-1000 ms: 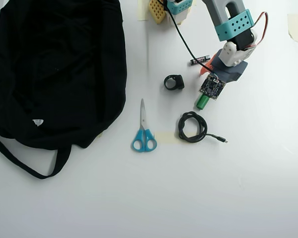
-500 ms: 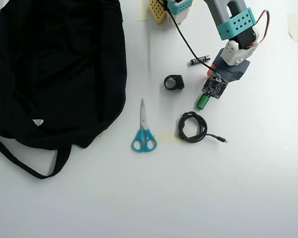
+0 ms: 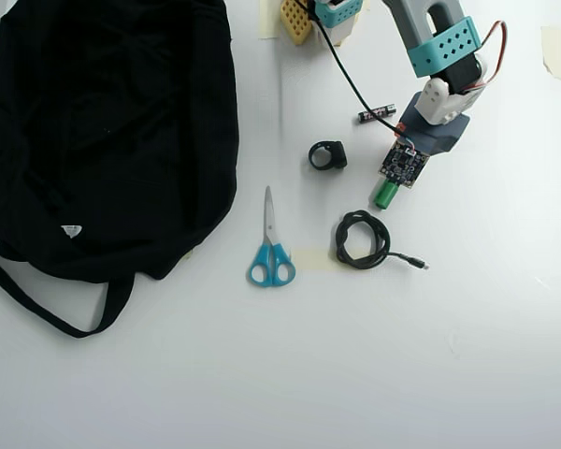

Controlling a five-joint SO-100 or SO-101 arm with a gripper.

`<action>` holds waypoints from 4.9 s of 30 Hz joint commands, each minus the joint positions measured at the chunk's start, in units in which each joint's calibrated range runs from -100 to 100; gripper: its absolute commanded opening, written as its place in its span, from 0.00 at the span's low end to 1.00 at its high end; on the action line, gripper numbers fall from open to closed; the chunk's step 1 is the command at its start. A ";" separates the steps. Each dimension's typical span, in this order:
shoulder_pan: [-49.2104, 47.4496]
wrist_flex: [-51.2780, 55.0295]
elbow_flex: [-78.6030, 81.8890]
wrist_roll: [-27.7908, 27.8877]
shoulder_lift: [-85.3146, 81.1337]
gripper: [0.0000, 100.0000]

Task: Put the green marker into the black bag

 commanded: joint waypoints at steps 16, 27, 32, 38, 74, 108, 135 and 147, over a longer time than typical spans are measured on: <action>-0.68 -0.48 -0.70 0.63 -0.79 0.02; -1.50 11.41 -10.22 2.10 -0.79 0.02; -1.50 12.61 -10.85 2.62 -1.04 0.02; -1.58 13.39 -10.40 6.40 -6.52 0.02; 5.45 31.91 -10.76 19.14 -31.83 0.02; 70.90 26.22 -14.53 25.85 -36.06 0.02; 30.29 20.28 -6.90 23.81 -53.16 0.02; 19.22 17.26 27.61 29.52 -73.82 0.02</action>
